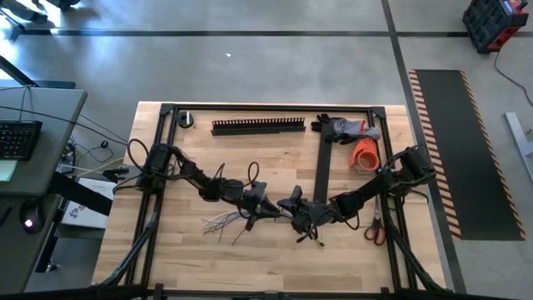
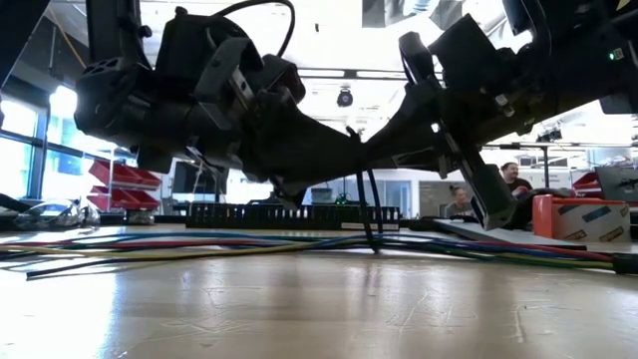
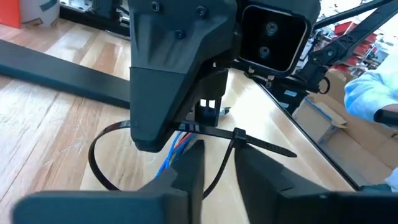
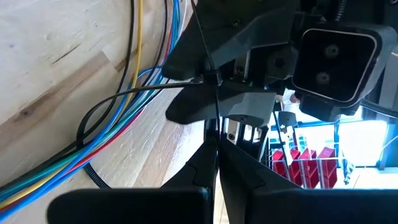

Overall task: Ziptie cables
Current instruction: Wrap the cable wires using the black zip tie

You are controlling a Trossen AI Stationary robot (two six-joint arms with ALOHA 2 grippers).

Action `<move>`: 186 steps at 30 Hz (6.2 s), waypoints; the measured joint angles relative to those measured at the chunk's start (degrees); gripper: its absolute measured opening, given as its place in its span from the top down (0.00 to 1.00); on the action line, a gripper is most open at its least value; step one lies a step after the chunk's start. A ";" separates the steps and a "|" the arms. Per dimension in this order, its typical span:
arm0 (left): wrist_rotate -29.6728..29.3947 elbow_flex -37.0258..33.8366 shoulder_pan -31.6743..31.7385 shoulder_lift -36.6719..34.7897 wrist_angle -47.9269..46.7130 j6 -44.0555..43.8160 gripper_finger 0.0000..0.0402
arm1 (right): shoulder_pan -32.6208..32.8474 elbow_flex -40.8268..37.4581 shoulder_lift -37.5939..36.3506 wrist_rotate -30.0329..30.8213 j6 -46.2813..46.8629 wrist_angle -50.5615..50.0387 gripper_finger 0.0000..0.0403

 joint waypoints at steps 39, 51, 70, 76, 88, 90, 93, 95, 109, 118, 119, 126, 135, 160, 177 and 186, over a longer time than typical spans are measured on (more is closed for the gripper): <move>0.41 0.00 0.04 0.01 -2.38 -5.87 1.00 | 0.04 -0.02 0.00 -2.56 0.92 -2.19 1.00; 0.84 -0.01 0.37 0.01 -3.09 -7.55 1.00 | 0.51 2.21 0.00 -6.50 -4.00 -4.04 1.00; 1.37 -0.02 0.68 -0.01 -3.41 -7.49 1.00 | 0.93 3.26 0.00 -1.47 1.43 -6.33 0.78; 1.68 -0.02 0.65 0.01 -3.32 -7.05 1.00 | -0.05 3.27 0.00 -0.62 2.59 -9.75 0.80; 1.94 -0.02 0.63 0.00 -3.32 -7.99 1.00 | 0.79 3.26 0.00 -0.74 1.54 -9.40 1.00; 1.92 -0.02 0.68 0.01 -3.32 -9.49 1.00 | 0.81 3.24 0.00 -0.85 0.08 -8.47 1.00; 3.23 -0.02 1.25 -0.01 -3.19 -11.70 1.00 | 0.81 3.23 0.00 -0.86 -1.74 -6.79 1.00; 3.63 -0.02 1.38 0.00 -3.23 -12.69 1.00 | 0.85 3.23 0.00 -1.20 -2.65 -6.49 1.00; 2.90 -0.02 1.70 -0.03 -2.96 -11.57 1.00 | 1.99 4.28 0.00 1.89 1.54 -7.47 1.00; 2.98 -0.02 0.13 -0.03 -3.34 -7.09 1.00 | 4.35 4.35 -0.07 11.14 26.49 -11.11 0.76; 2.74 -0.02 -0.24 -0.03 -3.32 -6.43 1.00 | 4.73 4.35 -0.07 12.31 31.26 -11.40 0.72; -0.04 -0.02 -1.76 -0.03 -3.07 0.64 1.00 | 7.00 4.35 -0.09 16.99 64.10 -15.53 0.55; -0.43 1.21 -1.83 -0.03 -2.84 4.27 1.00 | 8.79 4.81 -0.81 16.86 82.84 -17.91 0.52; -10.88 6.80 -5.49 3.52 -4.60 16.69 1.00 | 10.21 30.62 1.44 1.28 116.56 -65.16 0.52; -14.60 6.78 -6.44 4.36 -3.73 18.06 1.00 | 8.90 30.60 1.46 -0.24 120.91 -65.74 0.52; -14.76 6.75 -6.61 4.34 -3.67 18.05 1.00 | 8.28 30.58 1.51 -0.30 124.44 -64.00 0.52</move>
